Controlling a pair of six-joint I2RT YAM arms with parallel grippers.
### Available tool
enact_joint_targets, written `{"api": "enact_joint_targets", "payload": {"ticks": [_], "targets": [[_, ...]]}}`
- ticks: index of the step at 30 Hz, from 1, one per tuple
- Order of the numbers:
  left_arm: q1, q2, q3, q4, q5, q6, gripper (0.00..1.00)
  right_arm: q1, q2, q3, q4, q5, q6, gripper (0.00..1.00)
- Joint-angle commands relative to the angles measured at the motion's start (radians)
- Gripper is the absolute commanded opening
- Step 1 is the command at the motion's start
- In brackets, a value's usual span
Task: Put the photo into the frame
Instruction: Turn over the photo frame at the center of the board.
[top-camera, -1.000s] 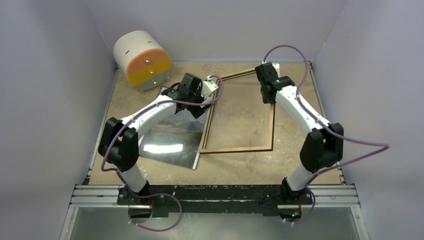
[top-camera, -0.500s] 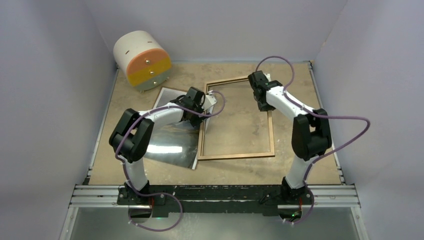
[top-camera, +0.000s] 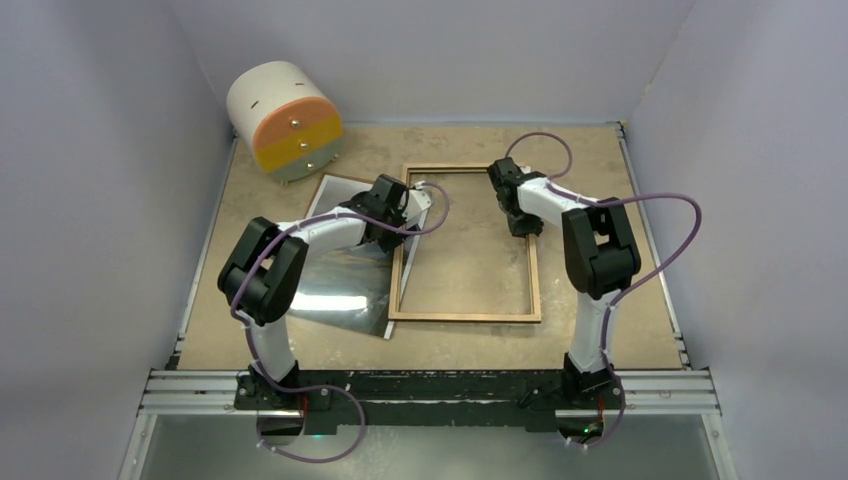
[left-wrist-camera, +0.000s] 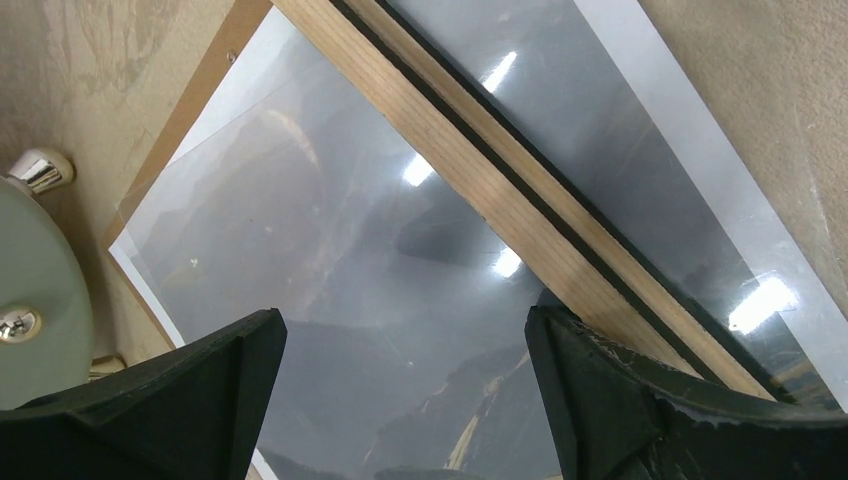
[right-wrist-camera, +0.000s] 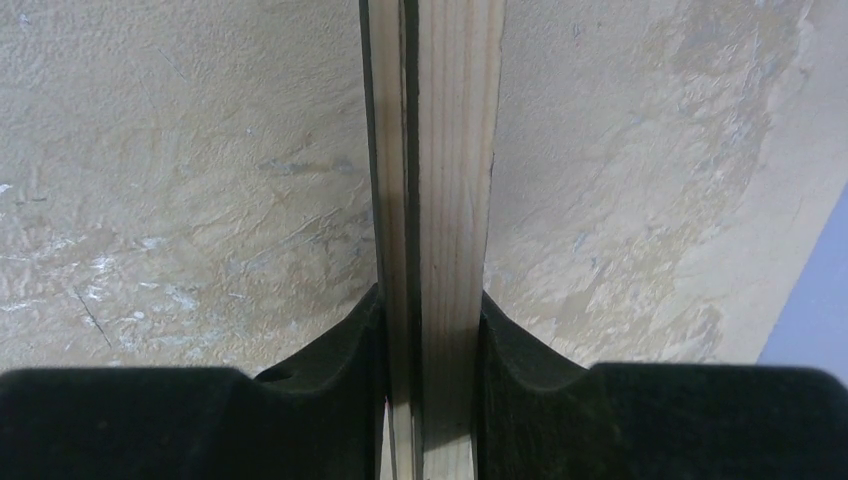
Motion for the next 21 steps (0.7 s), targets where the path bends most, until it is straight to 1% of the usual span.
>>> {"api": "enact_joint_targets", "payload": {"ticks": [1,2,5,7,8,9,17,19,21], "targets": [[-0.006,-0.005,-0.030,0.025,0.022,0.009,0.98,0.008,0.030,-0.035,-0.005,0.005,-0.002,0.24],[-0.006,-0.005,-0.031,0.023,0.023,0.011,0.98,0.006,0.030,-0.044,0.006,-0.009,-0.002,0.26],[-0.006,-0.009,-0.026,0.007,0.030,0.021,0.98,0.001,0.036,-0.055,0.025,-0.031,0.006,0.45],[-0.004,-0.014,-0.020,-0.009,0.043,0.025,0.98,-0.004,0.033,-0.057,0.028,-0.038,0.010,0.54],[-0.005,-0.015,-0.017,-0.017,0.049,0.025,0.98,-0.007,0.027,-0.058,0.031,-0.043,0.013,0.61],[-0.005,-0.016,-0.011,-0.026,0.056,0.022,0.98,-0.011,0.020,-0.058,0.033,-0.050,0.015,0.64],[0.005,-0.041,0.028,-0.086,0.106,0.005,0.97,-0.045,-0.079,-0.002,0.028,-0.179,0.066,0.69],[0.042,-0.049,0.065,-0.125,0.126,-0.007,0.97,-0.043,-0.111,0.029,0.029,-0.212,0.101,0.71],[0.113,-0.061,0.110,-0.174,0.179,-0.031,0.97,-0.032,-0.149,0.038,0.079,-0.301,0.145,0.73]]}}
